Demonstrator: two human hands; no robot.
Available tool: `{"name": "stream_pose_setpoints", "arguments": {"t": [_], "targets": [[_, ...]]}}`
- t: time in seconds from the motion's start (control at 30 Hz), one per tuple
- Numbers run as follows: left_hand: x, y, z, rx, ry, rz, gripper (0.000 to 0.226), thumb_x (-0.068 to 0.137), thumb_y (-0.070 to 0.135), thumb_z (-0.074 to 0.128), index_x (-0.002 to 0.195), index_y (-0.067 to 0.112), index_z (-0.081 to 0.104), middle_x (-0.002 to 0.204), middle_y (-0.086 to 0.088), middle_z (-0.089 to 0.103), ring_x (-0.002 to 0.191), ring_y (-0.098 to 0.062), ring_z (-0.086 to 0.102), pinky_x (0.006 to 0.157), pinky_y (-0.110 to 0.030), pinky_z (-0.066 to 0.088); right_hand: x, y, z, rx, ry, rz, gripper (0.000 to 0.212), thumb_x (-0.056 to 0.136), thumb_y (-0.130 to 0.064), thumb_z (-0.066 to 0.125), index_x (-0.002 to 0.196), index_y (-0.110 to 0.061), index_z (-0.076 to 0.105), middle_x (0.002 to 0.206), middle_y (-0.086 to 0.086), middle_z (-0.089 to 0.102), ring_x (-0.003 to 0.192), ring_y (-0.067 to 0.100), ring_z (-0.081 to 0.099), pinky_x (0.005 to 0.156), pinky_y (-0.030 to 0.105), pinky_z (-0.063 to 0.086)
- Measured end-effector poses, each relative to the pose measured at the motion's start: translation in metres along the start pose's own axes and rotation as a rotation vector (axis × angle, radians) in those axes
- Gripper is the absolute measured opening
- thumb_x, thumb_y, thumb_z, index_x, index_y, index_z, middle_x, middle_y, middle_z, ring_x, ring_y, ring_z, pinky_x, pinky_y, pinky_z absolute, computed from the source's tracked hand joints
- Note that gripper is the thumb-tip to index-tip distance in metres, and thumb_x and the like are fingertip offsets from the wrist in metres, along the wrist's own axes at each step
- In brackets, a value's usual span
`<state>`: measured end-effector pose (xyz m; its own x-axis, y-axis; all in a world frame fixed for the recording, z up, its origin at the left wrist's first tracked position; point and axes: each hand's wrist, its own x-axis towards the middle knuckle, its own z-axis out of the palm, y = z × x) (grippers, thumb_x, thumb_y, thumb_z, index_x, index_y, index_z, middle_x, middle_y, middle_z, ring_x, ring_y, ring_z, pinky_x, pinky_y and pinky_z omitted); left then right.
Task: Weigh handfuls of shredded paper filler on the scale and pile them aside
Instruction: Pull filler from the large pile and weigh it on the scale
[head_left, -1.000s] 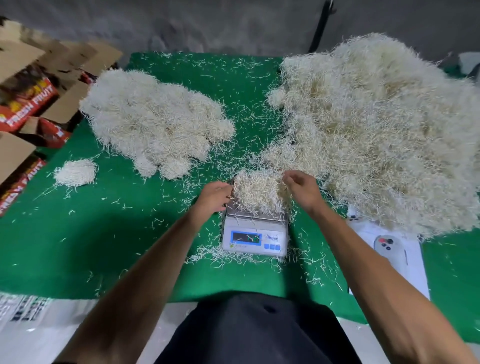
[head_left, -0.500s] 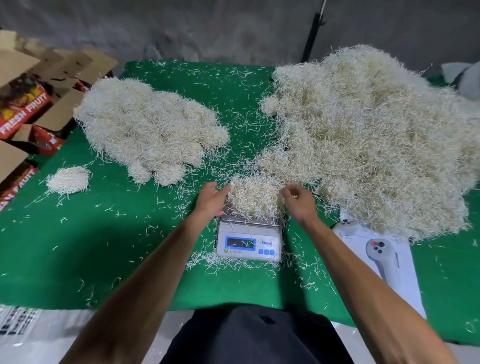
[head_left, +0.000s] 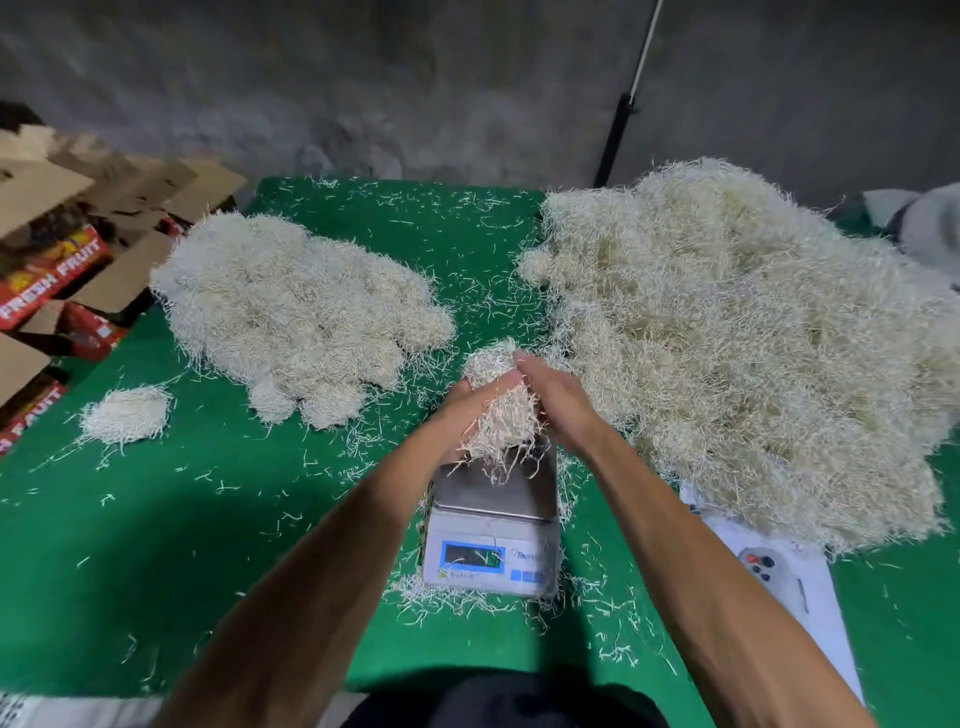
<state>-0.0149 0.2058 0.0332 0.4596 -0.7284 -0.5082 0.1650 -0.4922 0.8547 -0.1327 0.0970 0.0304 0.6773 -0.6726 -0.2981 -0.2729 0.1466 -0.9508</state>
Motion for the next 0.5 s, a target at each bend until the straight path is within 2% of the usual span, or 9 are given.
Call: {"name": "stream_pose_setpoints", "arguments": {"t": [0.03, 0.07, 0.1, 0.17, 0.27, 0.33, 0.37, 0.43, 0.5], "targets": [[0.003, 0.005, -0.003, 0.029, 0.005, 0.032, 0.121, 0.075, 0.081, 0.063, 0.162, 0.024, 0.001, 0.169, -0.004, 0.003, 0.153, -0.030, 0.015, 0.119, -0.054, 0.023, 0.010, -0.010, -0.008, -0.017, -0.017, 0.014, 0.064, 0.083, -0.072, 0.068, 0.125, -0.024, 0.067, 0.116, -0.026, 0.055, 0.101, 0.003, 0.058, 0.096, 0.032, 0.053], [0.007, 0.010, -0.006, 0.043, 0.012, 0.070, 0.115, 0.079, 0.076, 0.063, 0.162, 0.021, 0.005, 0.169, -0.006, 0.006, 0.153, -0.029, 0.017, 0.119, -0.052, 0.023, 0.022, -0.019, -0.016, 0.001, -0.006, 0.027, 0.054, 0.085, -0.060, 0.073, 0.117, -0.016, 0.070, 0.099, -0.019, 0.062, 0.084, 0.004, 0.060, 0.077, 0.027, 0.059], [0.012, 0.015, -0.008, 0.043, 0.016, 0.110, 0.109, 0.083, 0.070, 0.064, 0.161, 0.018, 0.010, 0.169, -0.008, 0.010, 0.152, -0.029, 0.020, 0.120, -0.051, 0.022, 0.034, -0.027, -0.026, 0.055, 0.031, 0.050, 0.044, 0.089, -0.046, 0.075, 0.110, -0.007, 0.070, 0.082, -0.009, 0.063, 0.065, 0.006, 0.056, 0.059, 0.024, 0.054], [0.023, 0.026, -0.014, 0.032, 0.027, 0.169, 0.095, 0.088, 0.058, 0.067, 0.159, 0.014, 0.023, 0.165, -0.014, 0.022, 0.147, -0.030, 0.031, 0.119, -0.048, 0.024, 0.058, -0.043, -0.043, 0.218, 0.146, 0.106, 0.028, 0.095, -0.023, 0.071, 0.110, 0.001, 0.066, 0.063, -0.002, 0.059, 0.050, 0.009, 0.048, 0.048, 0.022, 0.044], [0.041, 0.040, -0.026, 0.038, 0.065, 0.190, 0.088, 0.084, 0.055, 0.072, 0.154, 0.014, 0.037, 0.160, -0.017, 0.035, 0.141, -0.033, 0.041, 0.118, -0.046, 0.027, 0.086, -0.069, -0.076, 0.514, 0.342, 0.106, 0.017, 0.102, -0.010, 0.060, 0.116, -0.002, 0.066, 0.067, 0.001, 0.061, 0.050, 0.008, 0.052, 0.051, 0.022, 0.052], [0.048, 0.044, -0.038, 0.007, 0.080, 0.179, 0.101, 0.071, 0.063, 0.074, 0.152, 0.014, 0.038, 0.158, -0.017, 0.038, 0.135, -0.030, 0.045, 0.115, -0.045, 0.030, 0.102, -0.085, -0.100, 0.627, 0.472, 0.053, 0.018, 0.103, -0.008, 0.057, 0.118, -0.001, 0.065, 0.076, 0.005, 0.062, 0.054, 0.008, 0.059, 0.073, 0.030, 0.062], [0.050, 0.046, -0.044, 0.005, 0.099, 0.177, 0.107, 0.066, 0.066, 0.074, 0.153, 0.014, 0.038, 0.157, -0.017, 0.038, 0.129, -0.026, 0.047, 0.113, -0.043, 0.032, 0.108, -0.091, -0.111, 0.643, 0.517, 0.018, 0.020, 0.103, -0.008, 0.057, 0.120, 0.001, 0.064, 0.079, 0.008, 0.063, 0.056, 0.009, 0.063, 0.078, 0.032, 0.063], [0.056, 0.047, -0.054, 0.011, 0.123, 0.158, 0.114, 0.062, 0.070, 0.074, 0.153, 0.013, 0.036, 0.157, -0.017, 0.039, 0.125, -0.024, 0.048, 0.109, -0.041, 0.034, 0.118, -0.097, -0.125, 0.663, 0.547, -0.034, 0.024, 0.104, -0.010, 0.057, 0.123, 0.004, 0.063, 0.088, 0.010, 0.066, 0.066, 0.013, 0.068, 0.072, 0.029, 0.060], [0.065, 0.048, -0.057, 0.036, 0.114, 0.148, 0.117, 0.060, 0.075, 0.073, 0.154, 0.016, 0.035, 0.157, -0.016, 0.039, 0.133, -0.031, 0.048, 0.111, -0.043, 0.032, 0.121, -0.099, -0.119, 0.505, 0.429, -0.055, 0.031, 0.105, -0.024, 0.056, 0.124, -0.001, 0.062, 0.096, 0.010, 0.066, 0.078, 0.018, 0.065, 0.070, 0.032, 0.058]]}}
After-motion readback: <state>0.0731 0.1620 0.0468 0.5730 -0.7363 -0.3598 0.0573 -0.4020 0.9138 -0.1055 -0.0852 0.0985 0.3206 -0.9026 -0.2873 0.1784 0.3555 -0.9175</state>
